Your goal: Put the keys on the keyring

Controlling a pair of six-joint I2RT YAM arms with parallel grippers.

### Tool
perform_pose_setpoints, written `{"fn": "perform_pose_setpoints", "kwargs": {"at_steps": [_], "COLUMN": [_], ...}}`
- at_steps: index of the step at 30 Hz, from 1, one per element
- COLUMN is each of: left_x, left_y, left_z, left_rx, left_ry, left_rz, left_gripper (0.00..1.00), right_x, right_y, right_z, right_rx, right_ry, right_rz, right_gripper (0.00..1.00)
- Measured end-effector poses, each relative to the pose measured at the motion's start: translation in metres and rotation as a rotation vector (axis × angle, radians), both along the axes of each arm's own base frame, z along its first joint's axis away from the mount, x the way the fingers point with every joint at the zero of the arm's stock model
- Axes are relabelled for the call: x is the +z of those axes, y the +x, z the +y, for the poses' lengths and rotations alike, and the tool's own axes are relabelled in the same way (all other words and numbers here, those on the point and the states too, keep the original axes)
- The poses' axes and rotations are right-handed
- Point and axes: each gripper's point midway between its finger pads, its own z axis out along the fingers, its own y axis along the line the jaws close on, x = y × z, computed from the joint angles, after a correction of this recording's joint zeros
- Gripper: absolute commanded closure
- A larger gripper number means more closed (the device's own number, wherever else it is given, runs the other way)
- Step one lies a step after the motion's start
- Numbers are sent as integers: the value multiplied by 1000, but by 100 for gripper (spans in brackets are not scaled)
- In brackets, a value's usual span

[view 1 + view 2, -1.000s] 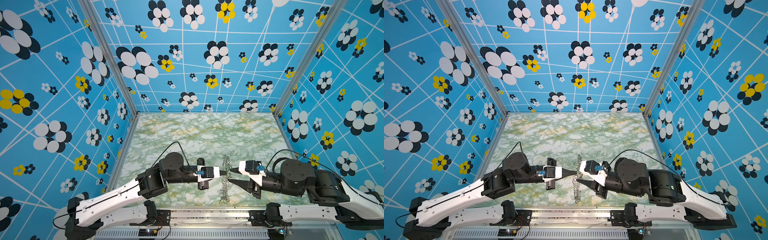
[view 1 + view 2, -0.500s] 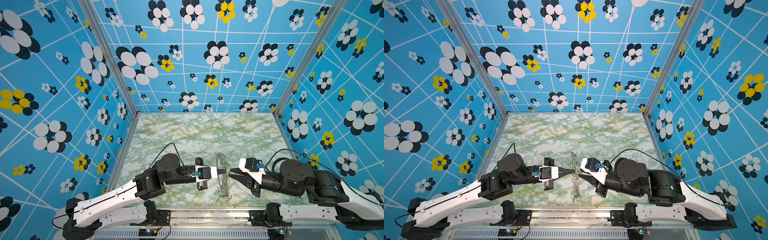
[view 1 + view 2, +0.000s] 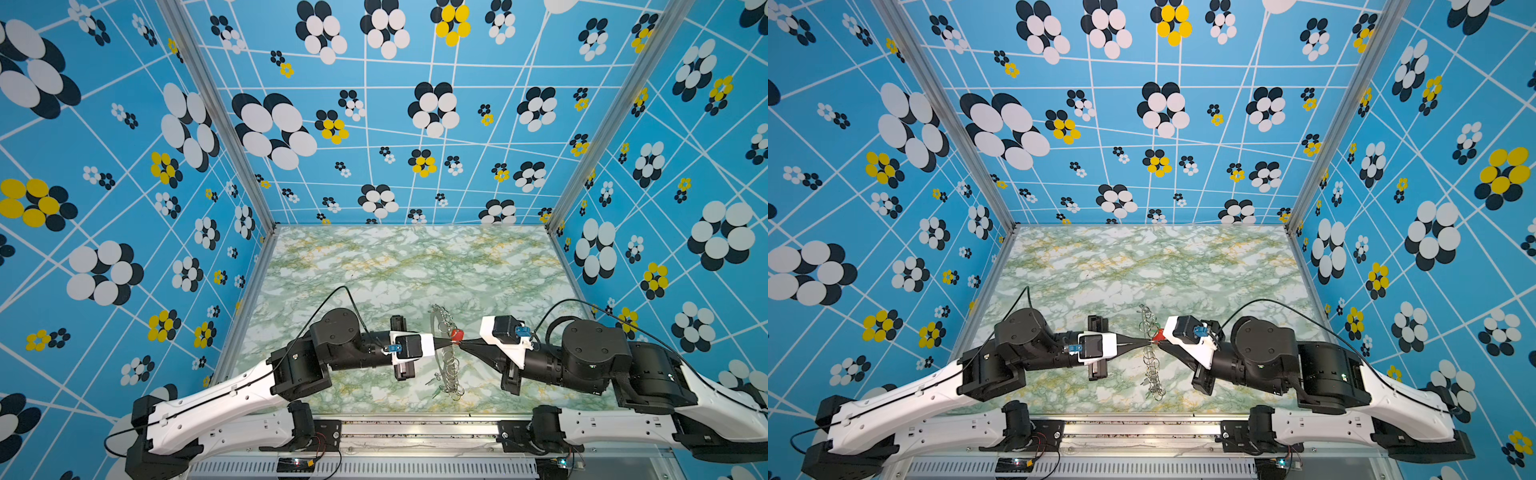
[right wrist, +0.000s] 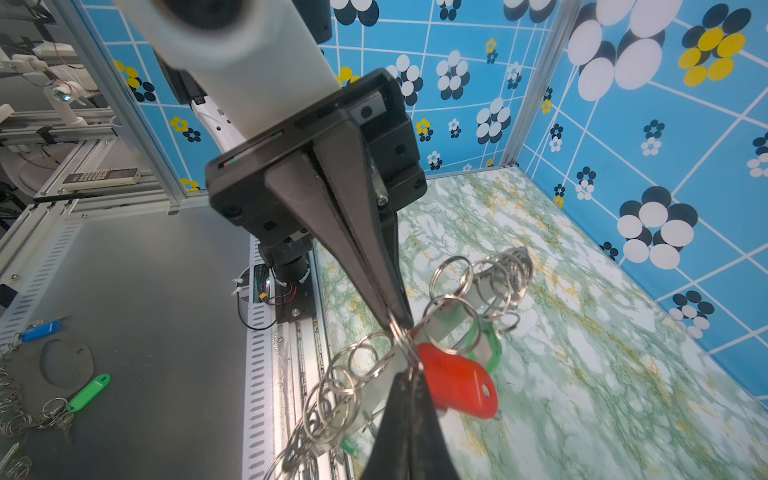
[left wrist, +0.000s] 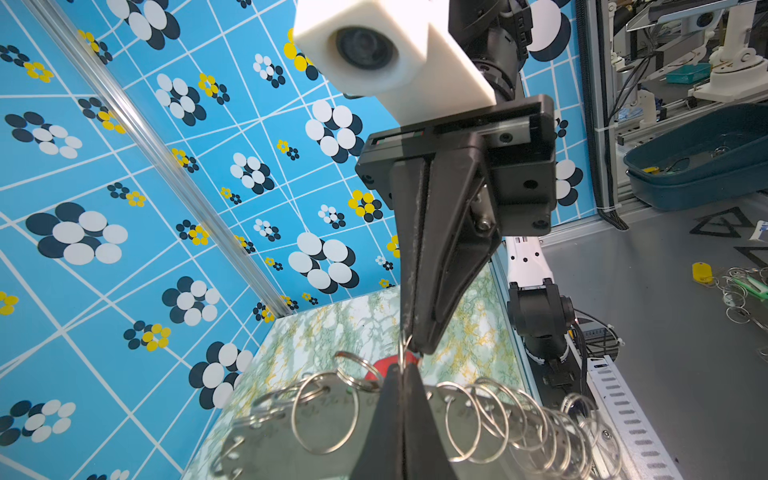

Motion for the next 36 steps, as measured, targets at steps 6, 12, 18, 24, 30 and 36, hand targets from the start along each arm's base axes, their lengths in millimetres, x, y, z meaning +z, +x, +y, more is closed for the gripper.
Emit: {"fn": "perform_pose_setpoints", "kwargs": {"at_steps": [6,12,18,24,30,36], "left_x": [-2,3,5,9,8,1], "left_y": [-1,-3,-5,-5,-6,-4], "left_z": [3,5,6,6,6,7], "left_rx": [-1,-1,-9,-15,-19,-37], "left_ry": [-18,-42,-58,-76,-68,-42], "left_rz": [-1,-10,-14,-21,-19,5], "left_gripper": [100,100,100,100,100,100], "right_x": [-4,0,-2,-3,-12,9], "right_y": [-2,-5,-6,-13,-15,-18], "right_z": [4,8,13,16,10,-8], "right_rx": [15,30,40,72,80,85], "right_ry": [13,42,64,71,30,48], "right_rz": [26,46,66,91,90,56], "right_gripper": [100,100,100,70,64,65]}}
